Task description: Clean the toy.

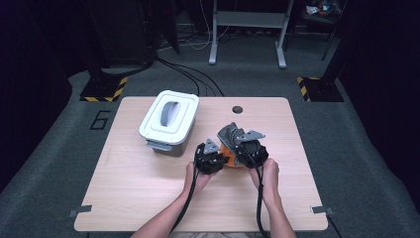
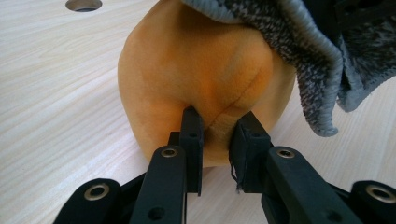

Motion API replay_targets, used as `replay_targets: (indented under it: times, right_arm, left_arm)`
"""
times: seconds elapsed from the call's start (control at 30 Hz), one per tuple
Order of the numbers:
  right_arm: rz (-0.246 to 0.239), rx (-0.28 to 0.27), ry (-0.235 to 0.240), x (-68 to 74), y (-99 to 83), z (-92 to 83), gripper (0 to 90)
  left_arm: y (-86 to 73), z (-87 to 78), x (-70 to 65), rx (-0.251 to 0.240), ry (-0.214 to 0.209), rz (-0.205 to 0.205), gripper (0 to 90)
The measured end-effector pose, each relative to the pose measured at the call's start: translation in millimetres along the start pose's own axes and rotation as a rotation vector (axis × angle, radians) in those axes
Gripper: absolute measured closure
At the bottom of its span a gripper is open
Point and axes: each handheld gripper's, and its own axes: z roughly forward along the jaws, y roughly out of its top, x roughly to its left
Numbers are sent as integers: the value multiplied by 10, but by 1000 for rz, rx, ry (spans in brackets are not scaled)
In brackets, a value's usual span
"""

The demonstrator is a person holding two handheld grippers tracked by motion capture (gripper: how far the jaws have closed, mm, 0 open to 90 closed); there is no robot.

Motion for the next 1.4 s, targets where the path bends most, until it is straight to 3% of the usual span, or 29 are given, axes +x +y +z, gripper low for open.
replay_targets:
  times: [0.27, 0.57, 0.87, 1.23, 1.4]
  right_arm:
    - [31, -3, -16, -100, -44, 8, 719]
    - [116, 16, -57, -377, -224, 84, 719]
    - [190, 77, -77, -625, -413, 248, 718]
    - [239, 155, -88, -754, -598, 481, 716]
    - [247, 144, -87, -771, -611, 455, 715]
  left_arm:
    - [-12, 14, 9, -7, -1, -8, 757]
    - [-27, 16, 28, -1, -4, 0, 757]
    - [-36, 21, 27, 1, -8, 9, 756]
    - [-42, 19, 31, 3, -7, 5, 754]
    - [-53, 13, 33, 3, -5, 3, 754]
